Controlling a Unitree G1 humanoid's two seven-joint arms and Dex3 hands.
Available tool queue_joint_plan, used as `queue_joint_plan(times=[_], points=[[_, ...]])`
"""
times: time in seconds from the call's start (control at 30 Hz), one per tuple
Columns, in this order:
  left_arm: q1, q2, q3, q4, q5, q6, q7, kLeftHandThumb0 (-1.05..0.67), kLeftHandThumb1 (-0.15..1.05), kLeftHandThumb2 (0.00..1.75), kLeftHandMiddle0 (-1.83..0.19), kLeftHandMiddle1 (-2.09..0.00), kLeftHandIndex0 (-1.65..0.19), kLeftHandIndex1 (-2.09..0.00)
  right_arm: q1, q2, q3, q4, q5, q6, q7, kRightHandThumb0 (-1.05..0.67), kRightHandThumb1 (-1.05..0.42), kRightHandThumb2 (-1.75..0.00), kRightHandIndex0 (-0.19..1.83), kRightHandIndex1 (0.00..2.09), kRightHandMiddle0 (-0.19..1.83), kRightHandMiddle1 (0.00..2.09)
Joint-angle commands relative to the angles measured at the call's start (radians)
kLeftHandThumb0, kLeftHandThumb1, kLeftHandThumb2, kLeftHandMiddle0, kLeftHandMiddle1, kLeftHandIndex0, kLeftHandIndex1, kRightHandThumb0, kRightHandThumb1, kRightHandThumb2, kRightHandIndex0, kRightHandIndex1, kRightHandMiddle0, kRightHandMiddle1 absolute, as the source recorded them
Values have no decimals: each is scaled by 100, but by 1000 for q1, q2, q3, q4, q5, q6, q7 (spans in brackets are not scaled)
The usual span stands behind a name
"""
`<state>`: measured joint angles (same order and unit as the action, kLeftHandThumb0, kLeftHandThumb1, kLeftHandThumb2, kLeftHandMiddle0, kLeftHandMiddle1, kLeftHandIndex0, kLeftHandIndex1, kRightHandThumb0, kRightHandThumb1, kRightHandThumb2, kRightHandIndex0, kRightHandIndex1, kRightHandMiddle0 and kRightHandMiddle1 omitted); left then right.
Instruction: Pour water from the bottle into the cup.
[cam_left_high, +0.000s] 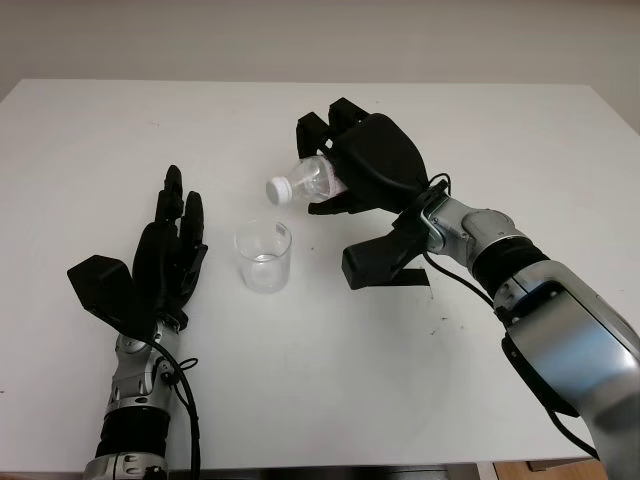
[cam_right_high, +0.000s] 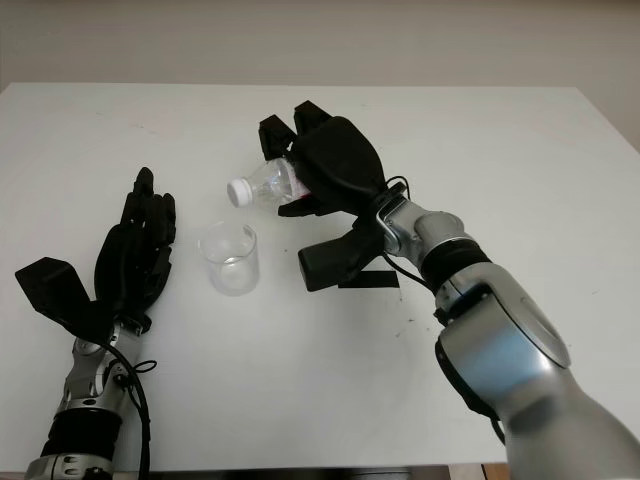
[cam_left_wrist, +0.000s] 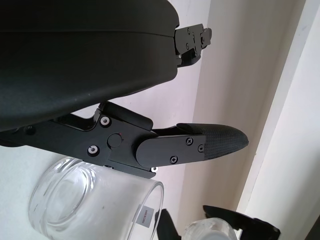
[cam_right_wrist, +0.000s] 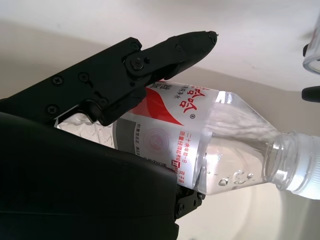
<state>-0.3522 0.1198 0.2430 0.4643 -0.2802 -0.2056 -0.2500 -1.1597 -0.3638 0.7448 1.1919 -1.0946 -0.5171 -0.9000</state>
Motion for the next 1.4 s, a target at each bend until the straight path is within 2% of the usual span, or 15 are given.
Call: queue_joint_plan(times=[0.0, 0.17, 0.3, 0.43, 0.63, 0.73, 0.8, 0.87, 0.97, 1.07, 1.13, 1.37], points=[[-1, -12, -4, 13, -2, 0, 1, -72, 105, 46, 15, -5, 15, -6, -47, -10, 28, 5, -26, 21, -39, -45, -105, -24, 125, 209, 83, 209], [-7, -16, -4, 23, 0, -3, 1, -73, 105, 46, 15, -5, 16, -5, -73, -4, 111, 3, -122, 134, -119, -50, -105, -21, 127, 209, 81, 209], [-12, -21, -5, 38, -1, -18, -5, -72, 105, 47, 16, -5, 17, -5, -98, -6, 186, 7, -202, 208, -168, -54, -105, -28, 124, 209, 66, 209], [-13, -25, -4, 49, -5, -28, -11, -72, 105, 47, 16, -5, 17, -5, -121, -6, 228, 8, -239, 221, -192, -55, -105, -23, 117, 209, 49, 195], [-14, -29, -3, 56, 0, -33, 0, -72, 105, 47, 16, -5, 15, -6, -127, 4, 239, 5, -237, 249, -200, -57, -105, -35, 116, 209, 52, 208], [-17, -31, 0, 66, -7, -41, -7, -72, 105, 47, 16, -5, 16, -5, -128, 8, 240, 6, -231, 235, -198, -55, -105, -27, 117, 209, 51, 206], [-18, -30, 1, 70, -7, -42, -9, -72, 105, 47, 17, -5, 16, -5, -125, 12, 231, 6, -218, 226, -189, -56, -105, -22, 117, 209, 47, 196], [-20, -31, 1, 72, -6, -42, -7, -73, 105, 46, 17, -5, 16, -5, -121, 15, 224, 6, -203, 219, -188, -55, -105, -18, 118, 209, 52, 191], [-22, -34, 2, 76, -8, -44, -6, -72, 105, 46, 17, -5, 17, -5, -108, 23, 194, 10, -151, 188, -188, -54, -105, -20, 124, 209, 63, 207], [-27, -33, 4, 85, -6, -44, -3, -72, 105, 45, 17, -5, 17, -5, -91, 30, 141, 20, -62, 110, -136, -51, -105, -17, 128, 209, 83, 209], [-30, -34, 6, 90, -9, -44, -3, -72, 105, 44, 16, -6, 17, -5, -81, 30, 96, 28, 9, 39, -84, -45, -105, -13, 130, 209, 90, 209], [-30, -25, 4, 91, -3, -44, -7, -73, 105, 44, 17, -5, 18, -5, -50, 28, -36, 38, 194, -48, 145, -41, -105, -26, 128, 209, 92, 209]])
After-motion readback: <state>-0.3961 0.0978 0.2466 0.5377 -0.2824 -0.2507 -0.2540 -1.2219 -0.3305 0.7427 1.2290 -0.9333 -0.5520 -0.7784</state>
